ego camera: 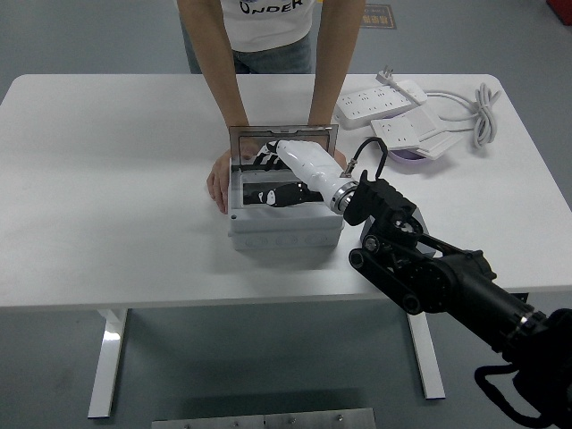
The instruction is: Fetch the battery,place it into the box,close the lid of the box
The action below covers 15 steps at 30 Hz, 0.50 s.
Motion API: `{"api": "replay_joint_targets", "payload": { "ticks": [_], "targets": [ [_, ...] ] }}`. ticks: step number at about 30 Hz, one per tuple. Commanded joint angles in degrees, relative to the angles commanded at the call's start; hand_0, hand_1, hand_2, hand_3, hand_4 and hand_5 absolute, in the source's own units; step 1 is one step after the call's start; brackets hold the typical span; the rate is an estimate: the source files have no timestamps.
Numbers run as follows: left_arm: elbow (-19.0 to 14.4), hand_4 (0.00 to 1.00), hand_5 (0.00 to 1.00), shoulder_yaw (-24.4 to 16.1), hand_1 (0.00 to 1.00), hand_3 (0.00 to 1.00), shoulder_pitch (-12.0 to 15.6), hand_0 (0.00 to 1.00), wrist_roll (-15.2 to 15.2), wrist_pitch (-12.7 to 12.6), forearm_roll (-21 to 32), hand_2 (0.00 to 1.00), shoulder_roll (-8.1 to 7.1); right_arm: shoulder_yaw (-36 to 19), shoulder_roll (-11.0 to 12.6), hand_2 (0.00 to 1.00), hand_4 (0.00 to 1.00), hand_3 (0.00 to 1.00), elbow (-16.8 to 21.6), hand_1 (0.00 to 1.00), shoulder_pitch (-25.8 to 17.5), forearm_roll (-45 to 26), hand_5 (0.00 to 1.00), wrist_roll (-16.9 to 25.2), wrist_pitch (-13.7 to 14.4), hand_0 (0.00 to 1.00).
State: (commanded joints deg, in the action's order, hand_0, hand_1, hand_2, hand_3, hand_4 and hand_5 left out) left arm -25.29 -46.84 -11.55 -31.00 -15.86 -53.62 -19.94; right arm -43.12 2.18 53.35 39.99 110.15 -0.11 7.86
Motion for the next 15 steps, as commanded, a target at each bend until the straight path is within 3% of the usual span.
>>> {"api": "replay_joint_targets", "payload": {
  "ticks": [6, 7, 12, 13, 15],
  "targets": [
    [0.01, 0.605, 0.002, 0.45, 0.702, 0.587, 0.43, 0.615, 0.27, -0.4, 1.02, 0.605, -0.03, -0.36, 4.19, 0.593, 0.868, 0.68, 5.3, 0.59, 0.43, -2.95, 0.35, -4.69, -5.34, 0.589],
    [0.01, 0.603, 0.002, 0.51, 0.702, 0.586, 0.49, 0.615, 0.3, -0.47, 1.17, 0.605, -0.04, -0.47, 4.88, 0.568, 0.874, 0.674, 6.19, 0.545, 0.47, -3.41, 0.36, -5.49, -6.23, 0.507],
    [0.01, 0.603, 0.002, 0.86, 0.702, 0.586, 0.93, 0.615, 0.49, -0.84, 2.05, 0.605, -0.04, -1.24, 9.21, 0.568, 0.874, 0.674, 12.2, 0.545, 1.04, -6.17, 0.36, -11.16, -12.32, 0.507],
    [0.01, 0.602, 0.002, 0.91, 0.7, 0.586, 1.01, 0.615, 0.51, -0.9, 2.21, 0.605, -0.04, -1.42, 10.0, 0.538, 0.872, 0.666, 13.53, 0.465, 1.3, -6.67, 0.36, -12.36, -13.69, 0.407],
    [0.02, 0.602, 0.002, 1.01, 0.7, 0.586, 1.14, 0.615, 0.57, -1.01, 2.48, 0.605, -0.03, -1.73, 11.38, 0.538, 0.872, 0.666, 15.75, 0.465, 1.98, -7.82, 0.36, -14.49, -16.05, 0.407]
  ]
}}
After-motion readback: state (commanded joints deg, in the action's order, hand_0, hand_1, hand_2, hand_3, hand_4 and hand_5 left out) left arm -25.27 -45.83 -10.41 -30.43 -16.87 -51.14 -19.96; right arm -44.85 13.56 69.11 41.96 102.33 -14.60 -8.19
